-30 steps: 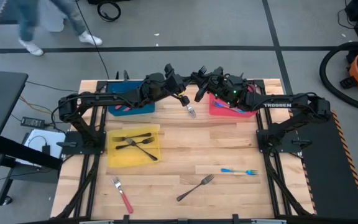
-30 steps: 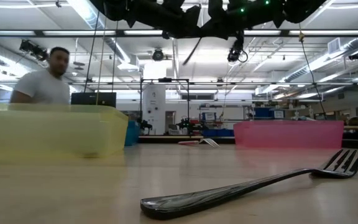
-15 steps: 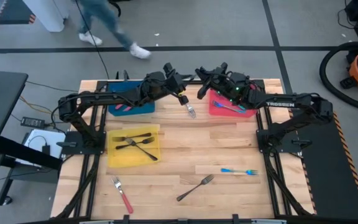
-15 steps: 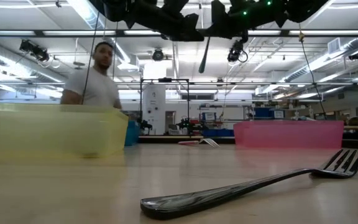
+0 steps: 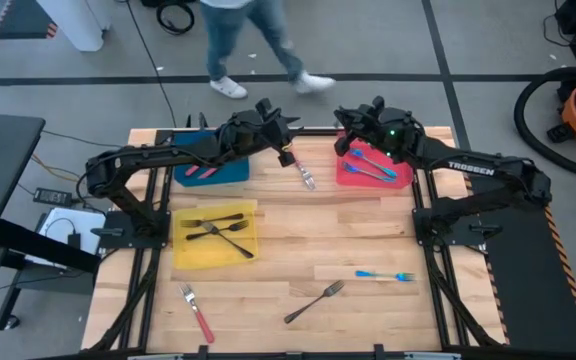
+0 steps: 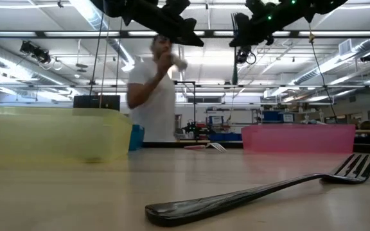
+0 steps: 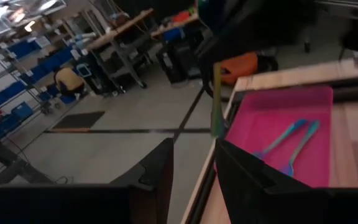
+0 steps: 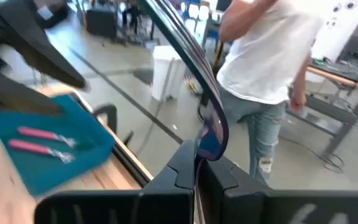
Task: Sort silverware by color (type)
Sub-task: Put the left blue fork into the red bin
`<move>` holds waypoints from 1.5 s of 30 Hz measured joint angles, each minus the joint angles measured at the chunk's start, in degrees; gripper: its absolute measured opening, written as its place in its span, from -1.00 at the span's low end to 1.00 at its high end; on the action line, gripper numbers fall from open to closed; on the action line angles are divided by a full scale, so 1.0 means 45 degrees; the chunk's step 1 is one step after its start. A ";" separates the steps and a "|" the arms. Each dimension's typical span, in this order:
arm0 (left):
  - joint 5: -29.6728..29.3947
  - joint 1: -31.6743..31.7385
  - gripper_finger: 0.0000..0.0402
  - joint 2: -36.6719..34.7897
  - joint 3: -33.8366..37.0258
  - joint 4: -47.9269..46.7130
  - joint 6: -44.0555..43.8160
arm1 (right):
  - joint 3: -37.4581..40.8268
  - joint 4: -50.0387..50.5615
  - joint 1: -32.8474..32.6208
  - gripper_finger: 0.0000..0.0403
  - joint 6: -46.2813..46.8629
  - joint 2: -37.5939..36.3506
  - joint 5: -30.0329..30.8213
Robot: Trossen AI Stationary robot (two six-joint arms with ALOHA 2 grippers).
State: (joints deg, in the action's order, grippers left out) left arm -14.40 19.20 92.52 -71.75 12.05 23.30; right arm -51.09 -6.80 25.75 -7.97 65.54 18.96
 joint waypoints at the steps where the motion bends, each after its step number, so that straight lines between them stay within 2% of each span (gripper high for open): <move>1: -0.0003 -0.0001 -0.39 -0.0097 0.0000 -0.0315 0.0065 | 0.0000 0.0331 0.0106 -0.96 -0.0054 -0.0096 0.0000; 6: -0.0189 -0.0006 -0.39 -0.0521 0.0000 -0.1769 0.0106 | 0.0000 0.1948 0.0636 -0.96 -0.0184 -0.0425 0.0000; 11: -0.0860 0.0028 -0.39 -0.0645 -0.0010 -0.2564 0.0128 | 0.0000 0.3021 0.1152 -0.96 -0.0279 -0.0448 0.0000; 26: -0.1665 0.0028 -0.39 -0.1450 -0.0010 -0.5363 0.0105 | 0.0040 0.7432 0.2591 -0.96 0.0352 -0.0419 -0.0141; 30: -0.1773 0.0028 -0.39 -0.1901 -0.0010 -0.5980 -0.0042 | 0.0529 0.7570 0.3016 -0.95 0.0453 -0.0395 -0.0260; 35: -0.1910 -0.0023 -0.39 -0.2495 -0.0011 -0.7079 -0.0224 | 0.1336 0.7610 0.3558 -0.95 0.0868 -0.0209 -0.1047; 45: -0.2007 0.0004 -0.39 -0.2848 -0.0009 -0.9858 -0.2033 | 0.2117 0.7599 0.4266 -0.95 0.1303 0.0167 -0.1142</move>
State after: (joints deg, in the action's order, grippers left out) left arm -23.43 19.22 79.70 -71.79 -32.31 14.16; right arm -41.56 27.40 44.95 -2.11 66.30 13.82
